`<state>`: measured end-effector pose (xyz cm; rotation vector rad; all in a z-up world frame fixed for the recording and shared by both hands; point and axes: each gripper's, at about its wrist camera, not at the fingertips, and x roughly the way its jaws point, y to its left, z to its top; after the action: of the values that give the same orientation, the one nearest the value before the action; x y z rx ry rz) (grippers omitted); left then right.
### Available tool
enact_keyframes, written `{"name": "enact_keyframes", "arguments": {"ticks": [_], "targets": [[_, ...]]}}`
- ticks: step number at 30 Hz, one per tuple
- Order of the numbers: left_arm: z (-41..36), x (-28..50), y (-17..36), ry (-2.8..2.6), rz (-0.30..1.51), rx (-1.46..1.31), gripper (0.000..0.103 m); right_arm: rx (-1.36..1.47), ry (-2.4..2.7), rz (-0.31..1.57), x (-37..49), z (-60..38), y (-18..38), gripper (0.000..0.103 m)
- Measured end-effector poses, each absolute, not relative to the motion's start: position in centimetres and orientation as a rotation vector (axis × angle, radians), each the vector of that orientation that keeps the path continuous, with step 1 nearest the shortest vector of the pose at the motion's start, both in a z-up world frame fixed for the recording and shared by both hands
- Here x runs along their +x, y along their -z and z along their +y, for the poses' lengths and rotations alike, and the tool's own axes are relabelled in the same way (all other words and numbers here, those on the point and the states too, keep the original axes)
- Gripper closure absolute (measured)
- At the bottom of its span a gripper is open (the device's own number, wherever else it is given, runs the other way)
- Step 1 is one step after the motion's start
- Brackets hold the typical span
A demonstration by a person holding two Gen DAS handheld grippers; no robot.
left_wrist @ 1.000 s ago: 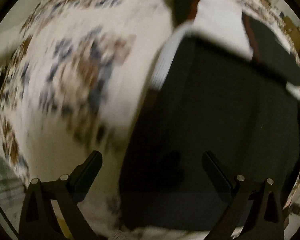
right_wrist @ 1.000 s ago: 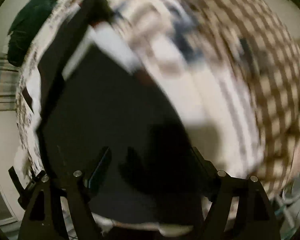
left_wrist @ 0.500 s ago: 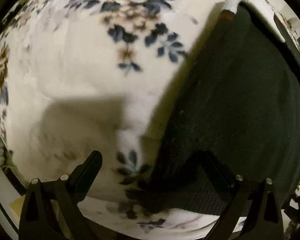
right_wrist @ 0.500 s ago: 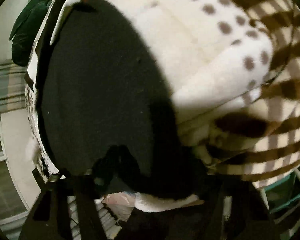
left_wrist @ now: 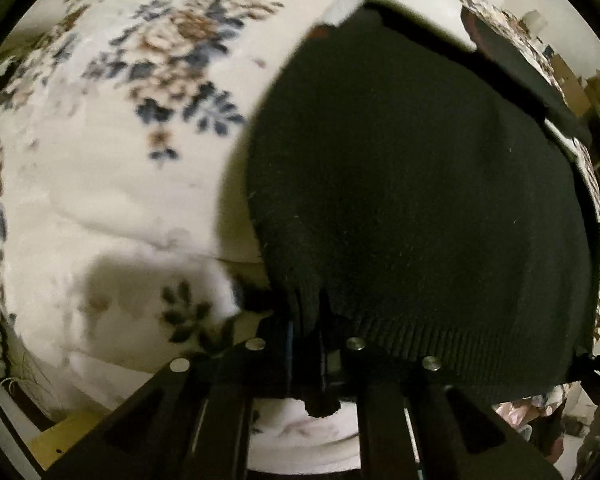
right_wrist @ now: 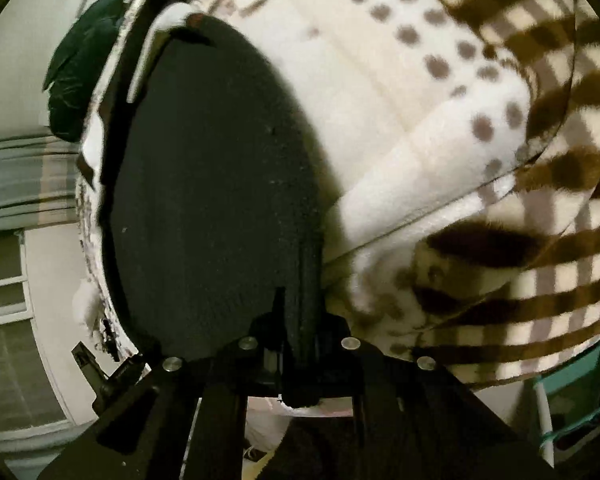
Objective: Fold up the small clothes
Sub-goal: 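Grasp the sweater hem with both tools and lift it toward the collar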
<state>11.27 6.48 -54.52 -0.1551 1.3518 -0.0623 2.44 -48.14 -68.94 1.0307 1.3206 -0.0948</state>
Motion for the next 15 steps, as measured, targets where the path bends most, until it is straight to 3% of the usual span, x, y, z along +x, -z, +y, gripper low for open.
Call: {"name": "enact_keyframes", "arguments": {"ticks": [8, 15], "targets": [[9.0, 11.8, 47.3, 0.052, 1.235, -0.324, 0.097, 1.111, 0.005, 1.206, 2.1, -50.4, 62.9, 0.094], [9.8, 18.2, 39.3, 0.118, 1.076, -0.517, 0.097, 1.160, -0.084, 1.069, 8.9, -52.0, 55.6, 0.094]]}}
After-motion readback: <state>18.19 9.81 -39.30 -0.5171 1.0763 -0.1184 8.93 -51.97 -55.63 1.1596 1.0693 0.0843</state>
